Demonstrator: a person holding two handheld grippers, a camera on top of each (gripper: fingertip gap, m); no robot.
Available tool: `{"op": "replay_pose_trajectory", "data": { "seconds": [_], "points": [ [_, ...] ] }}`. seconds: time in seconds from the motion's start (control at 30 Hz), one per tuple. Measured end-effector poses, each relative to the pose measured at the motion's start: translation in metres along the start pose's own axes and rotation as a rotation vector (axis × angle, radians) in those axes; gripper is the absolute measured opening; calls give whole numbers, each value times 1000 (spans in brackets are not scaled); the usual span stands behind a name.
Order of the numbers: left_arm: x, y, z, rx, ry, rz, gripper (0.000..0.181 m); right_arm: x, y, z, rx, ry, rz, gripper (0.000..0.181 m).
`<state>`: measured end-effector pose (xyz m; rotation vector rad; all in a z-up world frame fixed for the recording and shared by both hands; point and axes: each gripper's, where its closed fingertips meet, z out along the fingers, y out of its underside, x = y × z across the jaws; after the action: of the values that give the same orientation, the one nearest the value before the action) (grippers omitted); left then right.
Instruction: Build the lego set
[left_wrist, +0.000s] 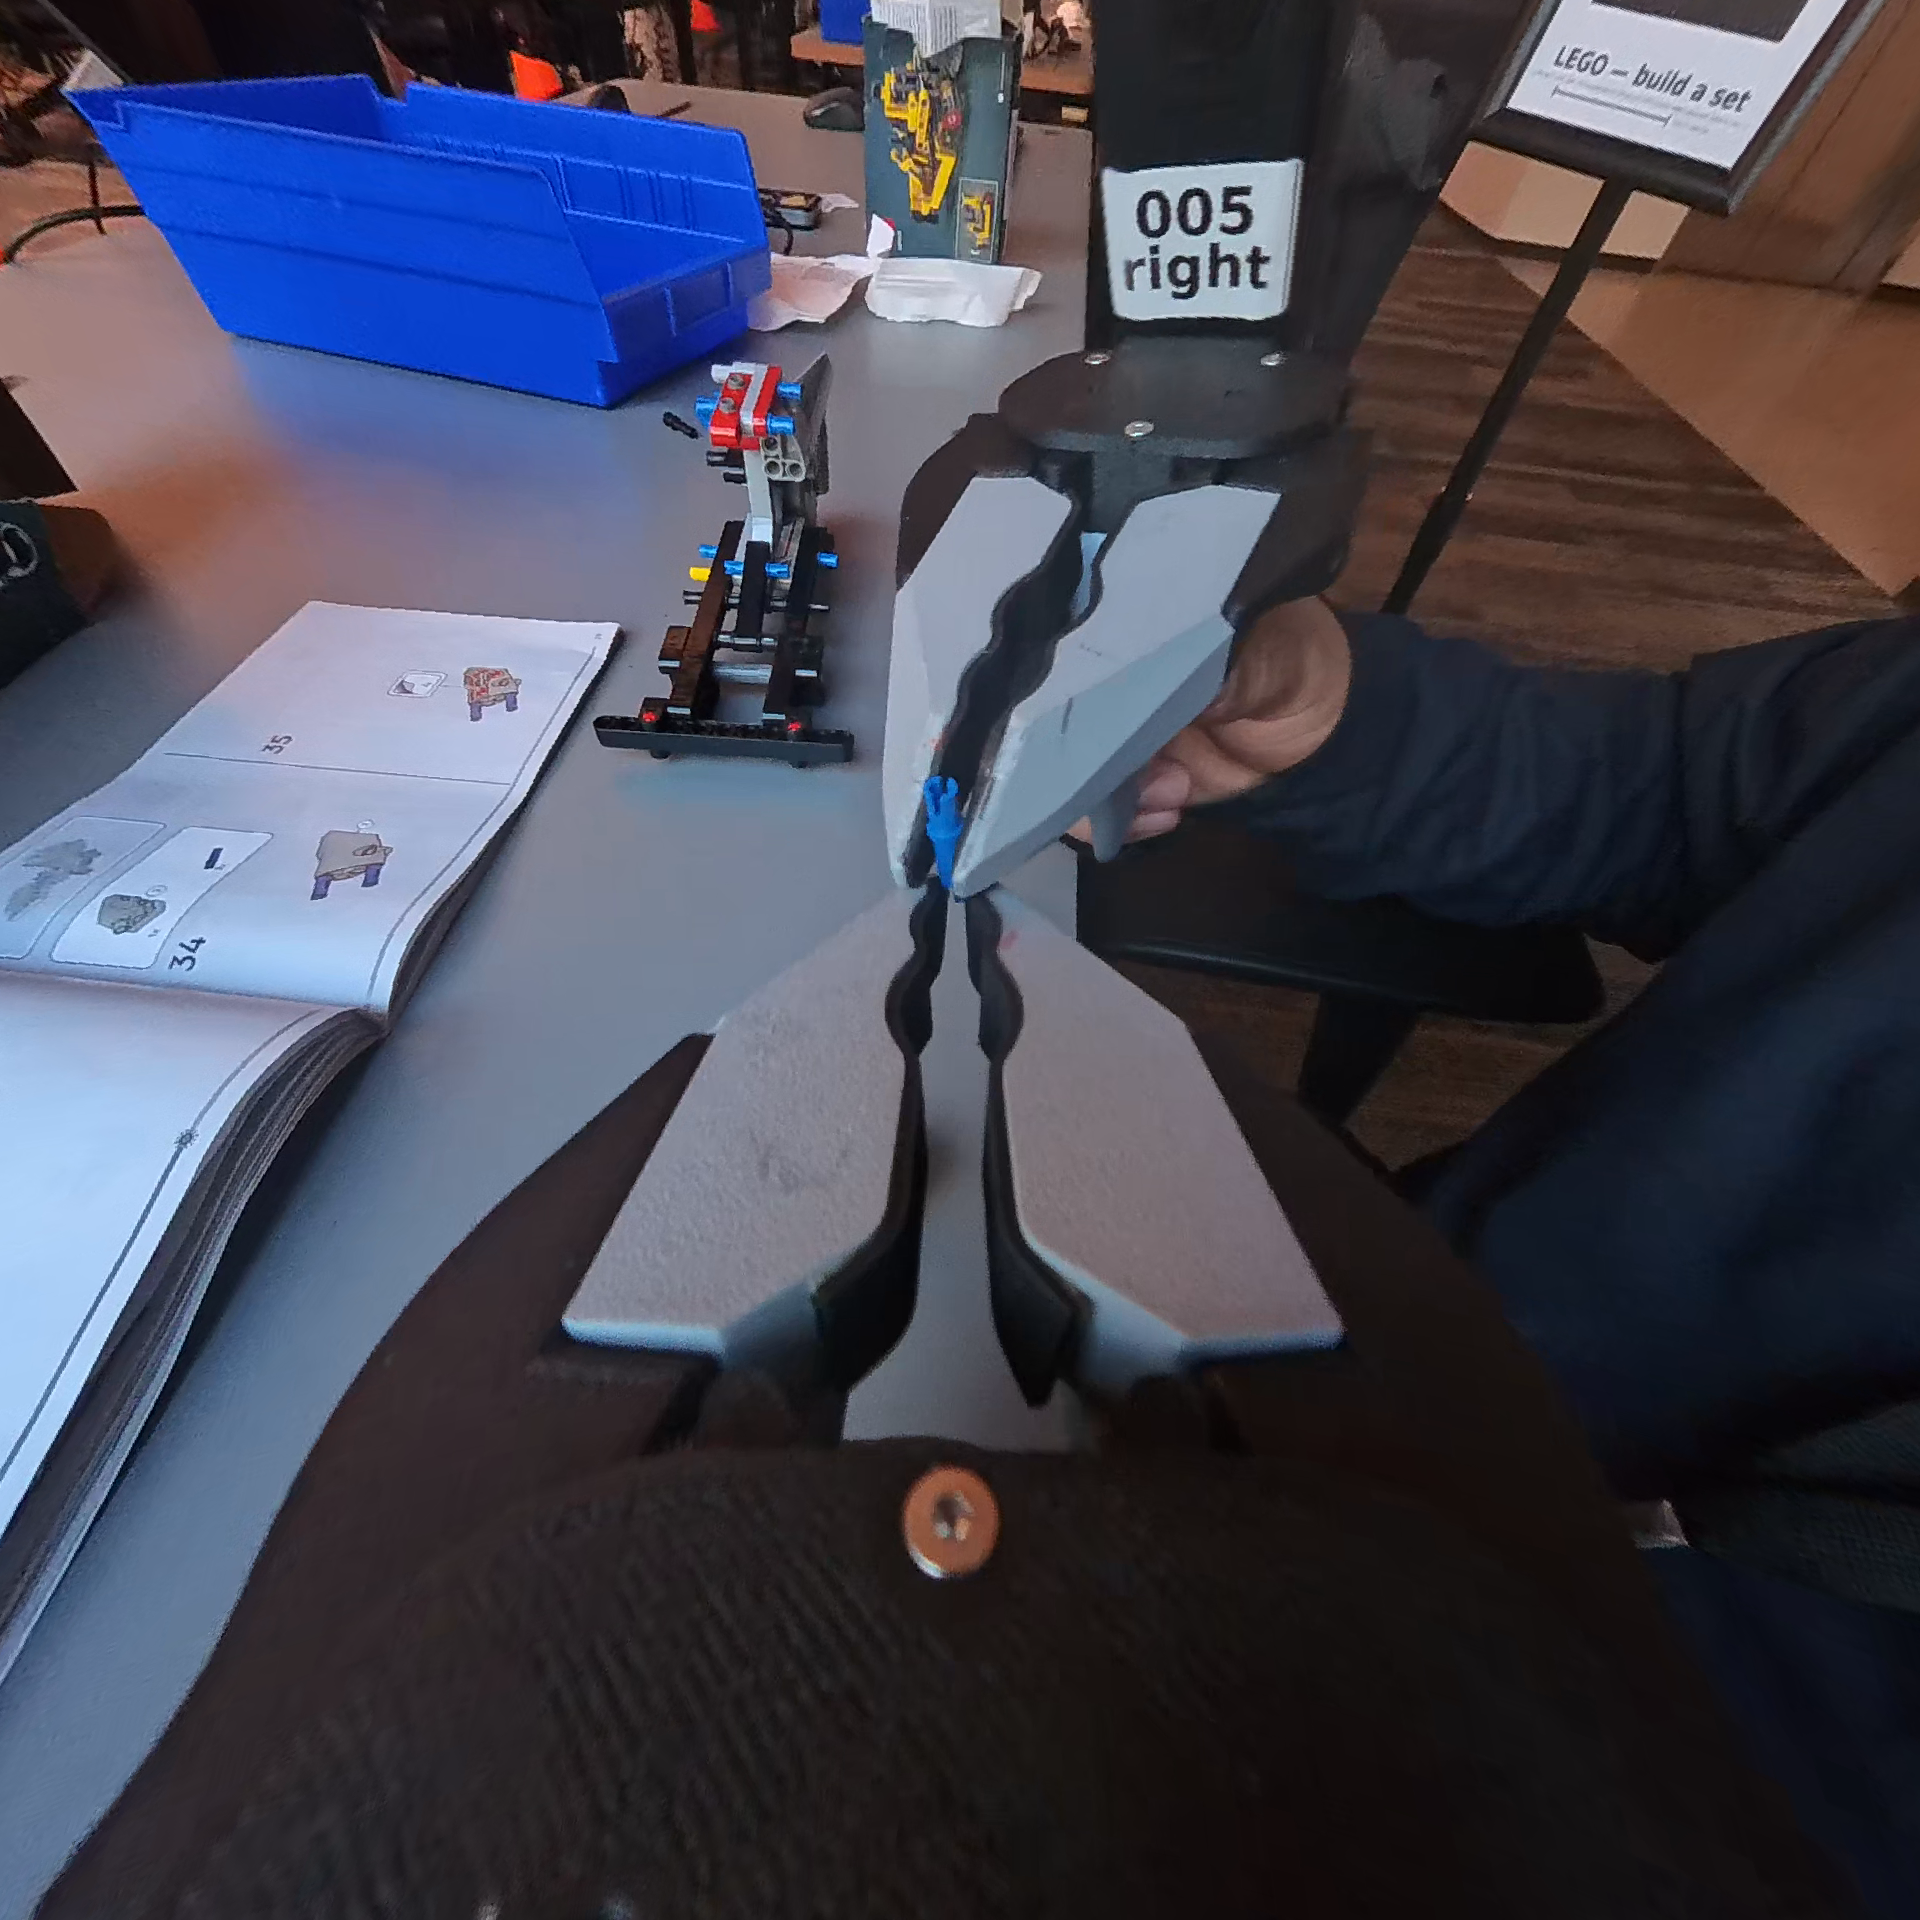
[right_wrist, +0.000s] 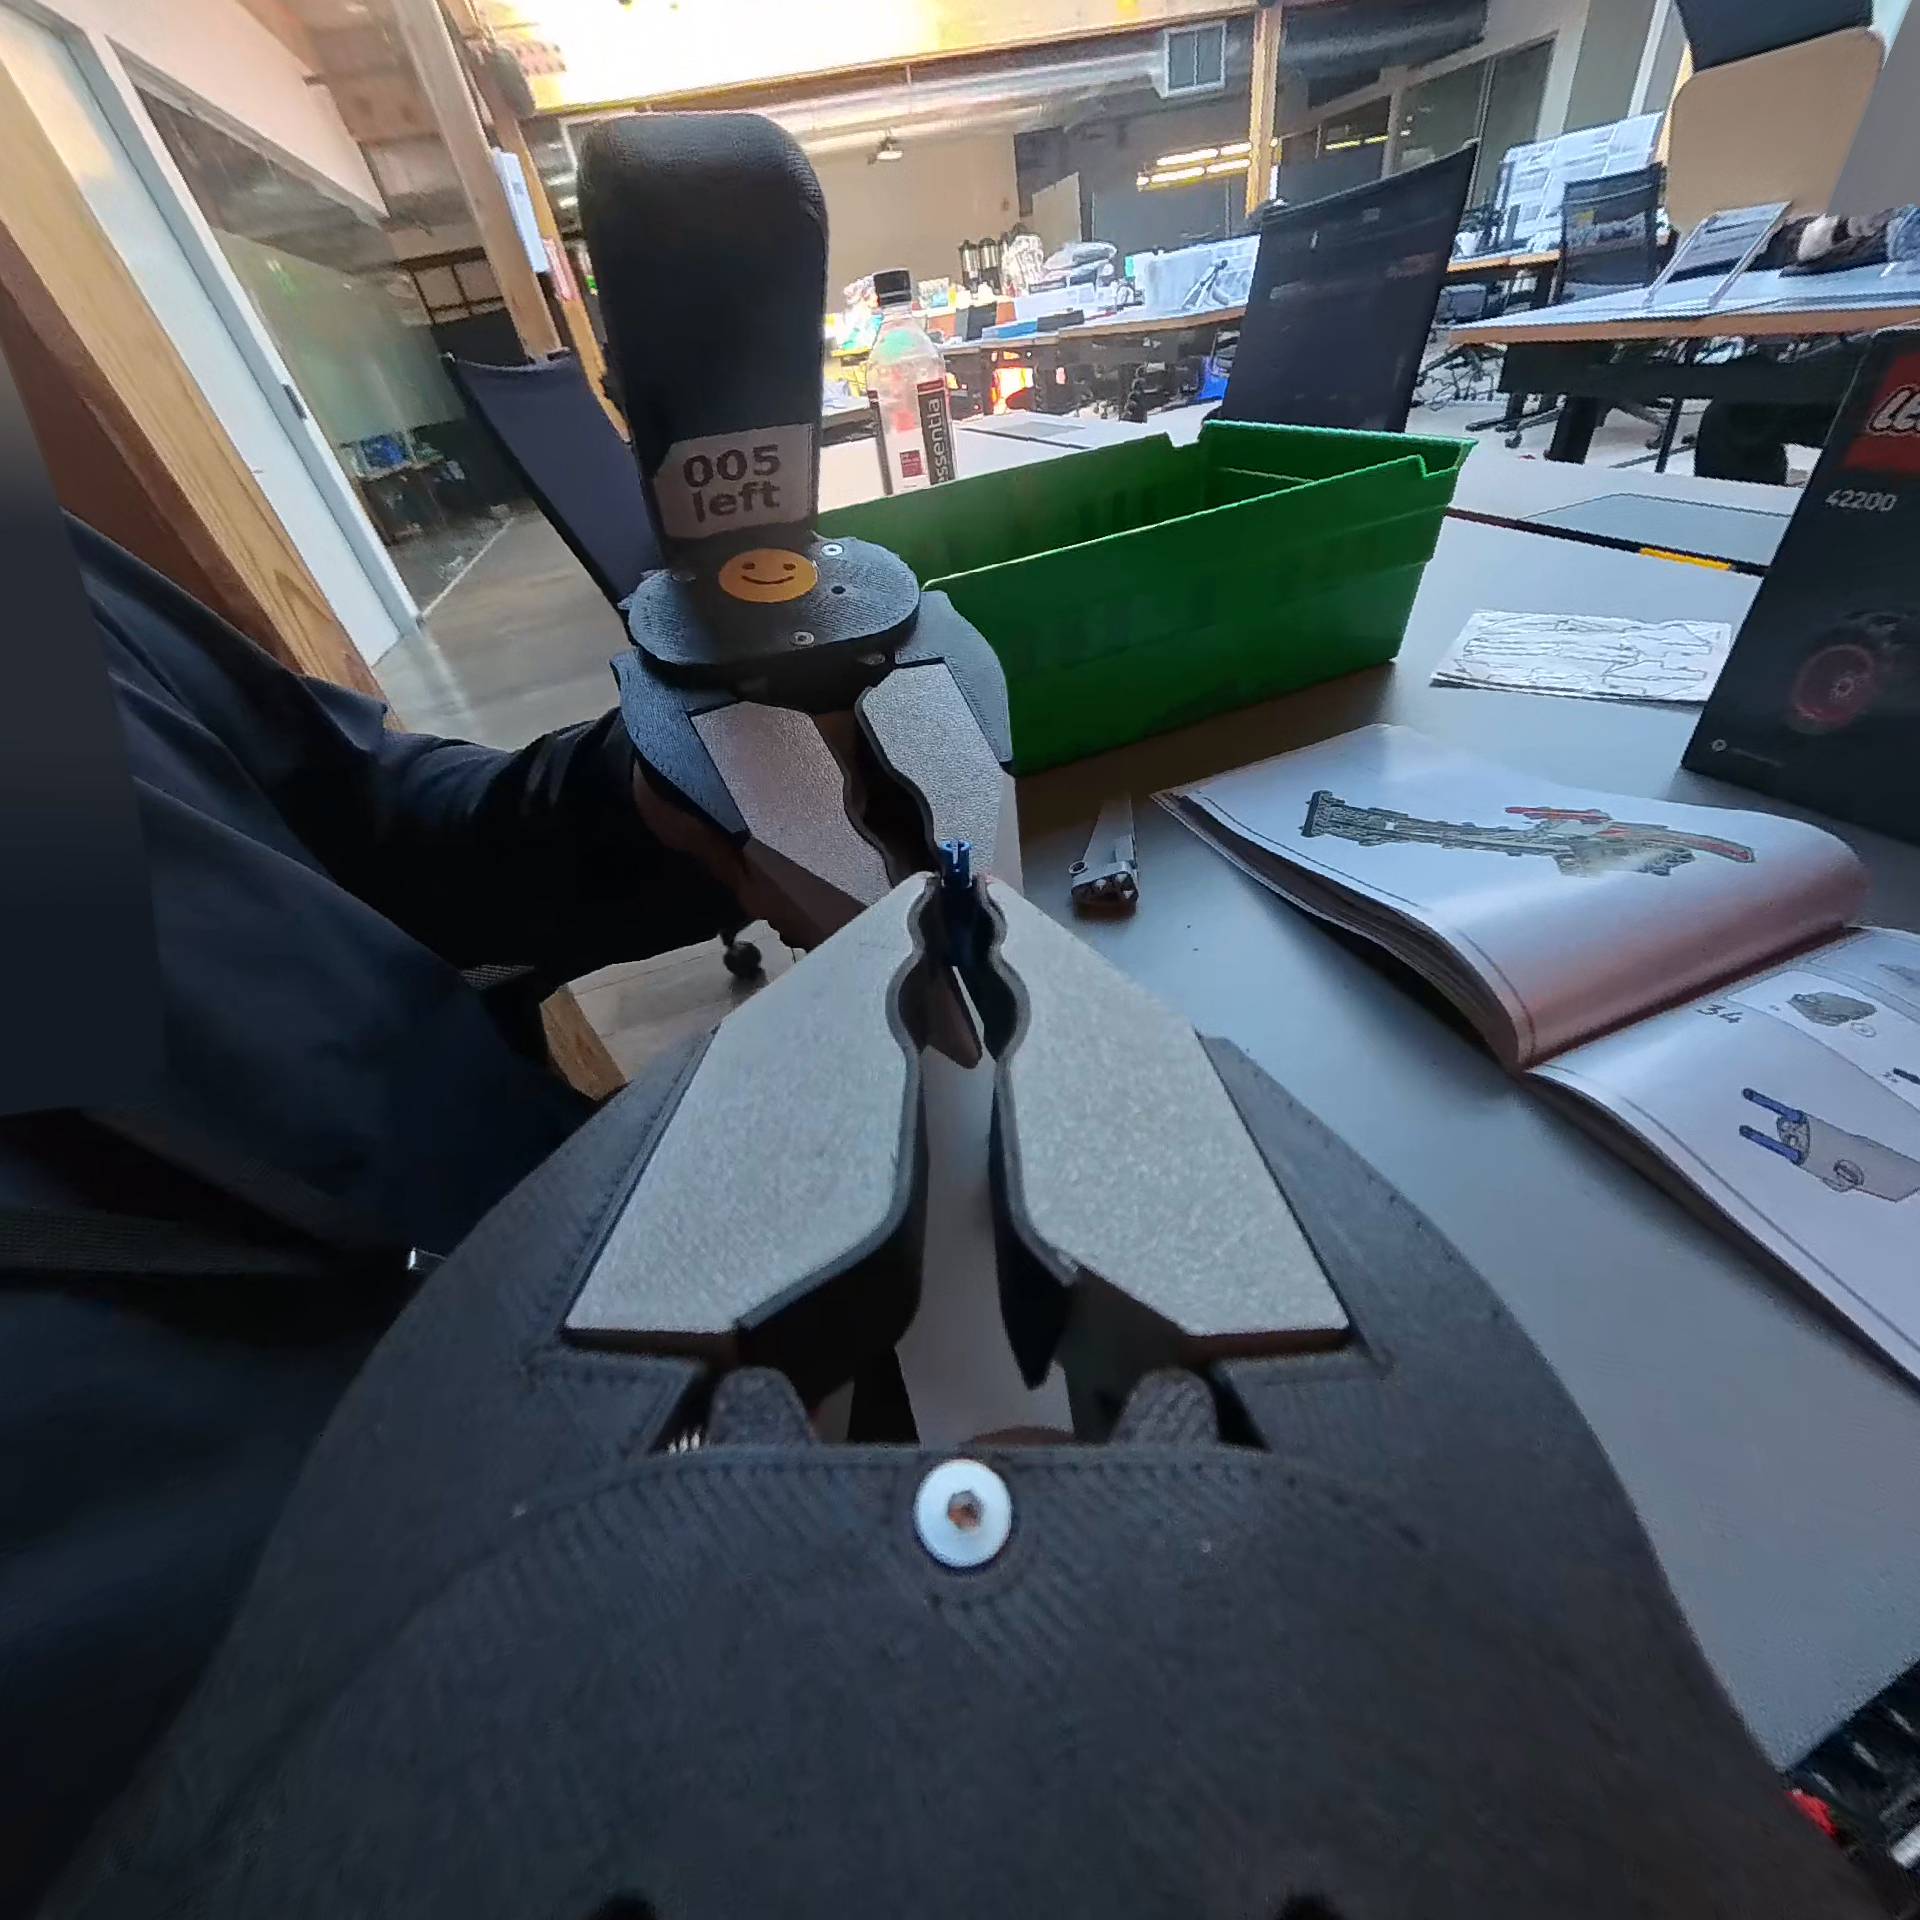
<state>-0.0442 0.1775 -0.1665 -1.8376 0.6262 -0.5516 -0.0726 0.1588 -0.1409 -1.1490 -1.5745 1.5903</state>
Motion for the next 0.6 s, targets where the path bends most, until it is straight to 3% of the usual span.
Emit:
{"op": "replay_pose_trajectory", "data": {
  "seconds": [0.2,0.3,0.6],
  "points": [
    [-19,9,-19,-45,-79,28,0,15,11,-3,-121,125,-74,0],
    [-19,4,-28,-40,-30,-49,10,20,19,-2,-199,198,-168,1],
    [-24,21,-9,-116,4,-164,15,35,49,6,-465,422,-495,1]
  ]
}}
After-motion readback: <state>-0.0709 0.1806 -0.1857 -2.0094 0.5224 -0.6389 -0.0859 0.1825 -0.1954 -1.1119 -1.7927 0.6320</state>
